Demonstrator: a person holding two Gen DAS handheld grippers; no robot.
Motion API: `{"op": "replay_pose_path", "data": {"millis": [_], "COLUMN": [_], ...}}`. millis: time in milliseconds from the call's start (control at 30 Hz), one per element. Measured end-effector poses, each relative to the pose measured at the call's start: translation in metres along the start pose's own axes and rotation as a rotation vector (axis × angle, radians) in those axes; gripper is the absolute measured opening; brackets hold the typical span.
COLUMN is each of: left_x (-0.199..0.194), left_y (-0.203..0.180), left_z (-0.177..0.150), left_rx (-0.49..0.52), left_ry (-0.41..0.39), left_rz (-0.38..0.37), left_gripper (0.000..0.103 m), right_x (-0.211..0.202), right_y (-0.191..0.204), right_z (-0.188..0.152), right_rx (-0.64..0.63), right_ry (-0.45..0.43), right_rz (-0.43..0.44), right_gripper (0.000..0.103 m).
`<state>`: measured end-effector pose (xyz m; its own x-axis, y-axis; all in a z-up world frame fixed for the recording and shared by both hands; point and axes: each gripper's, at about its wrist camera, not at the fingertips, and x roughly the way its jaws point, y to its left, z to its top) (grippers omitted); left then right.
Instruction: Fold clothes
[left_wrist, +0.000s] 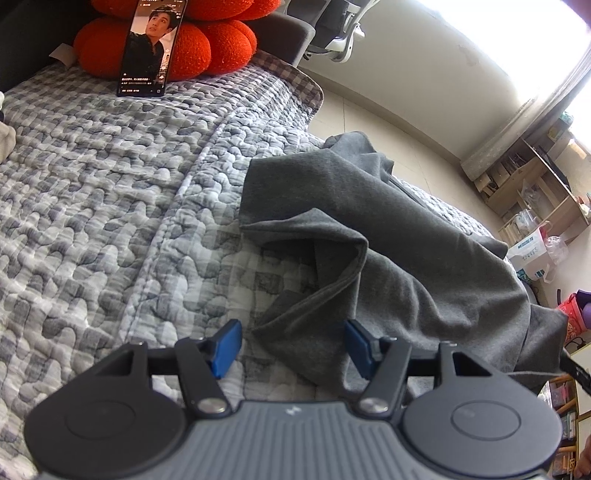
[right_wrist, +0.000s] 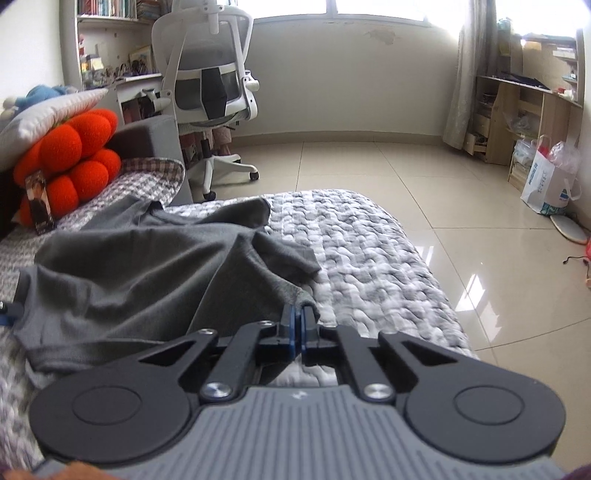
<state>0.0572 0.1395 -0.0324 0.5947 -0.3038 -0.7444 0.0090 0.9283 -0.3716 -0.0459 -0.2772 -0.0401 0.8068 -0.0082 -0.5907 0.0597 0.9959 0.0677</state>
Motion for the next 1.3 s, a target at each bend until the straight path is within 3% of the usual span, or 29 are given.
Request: {"op": "replay_pose_path", "data": {"millis": [333, 600, 733, 833, 900, 933, 1167, 1300], "left_x": [0.001, 0.002, 0.002, 0.001, 0.0, 0.0, 0.001, 0.003], "left_y": [-0.001, -0.004, -0.004, -0.001, 0.001, 0.002, -0.007, -0.014], "left_z": [0.0, 0.0, 0.0, 0.0, 0.001, 0.001, -0.001, -0.003], "left_rx": [-0.003, 0.016, 0.026, 0.033, 0.031, 0.032, 0.122, 0.19], "left_ry": [0.0, -0.001, 0.009, 0.021, 0.027, 0.029, 0.044, 0.051], "left_rz": [0.0, 0.006, -0.014, -0.037, -0.051, -0.056, -0.053, -0.04], "left_gripper": [0.062, 0.058, 0.058, 0.06, 0.06, 0.06, 0.063, 0.066], "right_x": [-0.014, 0.004, 0.005, 0.0, -0.003, -0.004, -0.013, -0.012], "right_y": [-0.01, -0.013, -0.015, -0.016, -0.014, -0.012, -0.009, -0.012], "right_z": [-0.019, -0.035, -0.036, -0.031, -0.028, -0.026, -0.012, -0.007], "right_rx": [-0.078, -0.127, -0.124, -0.121, -0.129, -0.137, -0.193, -0.134], "right_ry": [0.074, 0.193, 0.179, 0.135, 0.107, 0.093, 0.008, -0.031], "right_rz": [-0.018, -0.018, -0.013, -0.017, -0.023, -0.026, -0.117, -0.076], "right_gripper": [0.003, 0.003, 0.003, 0.017, 0.042, 0.046, 0.053, 0.053]}}
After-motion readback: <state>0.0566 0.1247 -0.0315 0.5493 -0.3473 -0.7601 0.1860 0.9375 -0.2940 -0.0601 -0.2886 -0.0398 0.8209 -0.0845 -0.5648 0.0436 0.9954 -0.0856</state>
